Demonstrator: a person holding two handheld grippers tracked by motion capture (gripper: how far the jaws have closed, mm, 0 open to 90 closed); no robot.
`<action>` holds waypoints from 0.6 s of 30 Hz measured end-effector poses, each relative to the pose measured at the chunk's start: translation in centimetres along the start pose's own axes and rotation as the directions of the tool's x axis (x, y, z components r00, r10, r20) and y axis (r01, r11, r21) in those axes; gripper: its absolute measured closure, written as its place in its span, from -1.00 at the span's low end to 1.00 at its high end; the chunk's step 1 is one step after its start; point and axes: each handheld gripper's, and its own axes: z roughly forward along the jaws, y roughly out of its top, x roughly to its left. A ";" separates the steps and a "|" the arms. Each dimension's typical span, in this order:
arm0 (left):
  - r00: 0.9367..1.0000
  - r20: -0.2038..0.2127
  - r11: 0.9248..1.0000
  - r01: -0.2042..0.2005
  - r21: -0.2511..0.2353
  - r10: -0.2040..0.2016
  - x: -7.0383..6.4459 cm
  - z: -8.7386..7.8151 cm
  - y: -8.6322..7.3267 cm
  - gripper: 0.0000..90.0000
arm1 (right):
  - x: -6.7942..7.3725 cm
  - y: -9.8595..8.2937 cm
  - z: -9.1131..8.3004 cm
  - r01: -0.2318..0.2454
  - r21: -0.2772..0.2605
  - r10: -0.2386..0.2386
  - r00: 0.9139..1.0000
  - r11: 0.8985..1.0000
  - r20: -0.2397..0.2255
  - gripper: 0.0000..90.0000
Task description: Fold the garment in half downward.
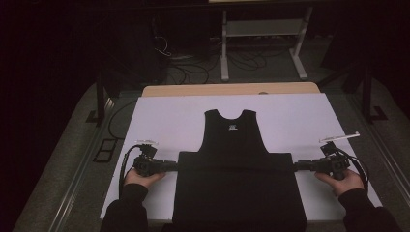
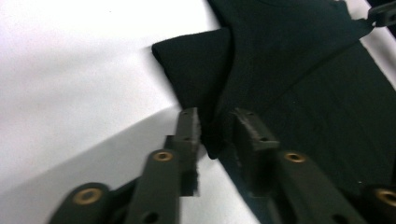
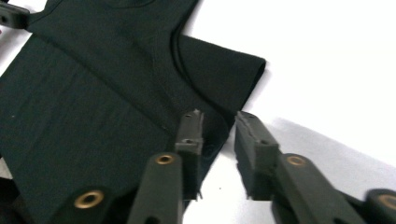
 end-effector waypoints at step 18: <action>0.997 -0.051 0.996 -0.053 -0.066 0.050 -0.5 -1.0 0.7 -0.40 | -0.4 0.3 -0.5 0.047 -0.080 -0.045 0.999 0.996 0.023 -0.33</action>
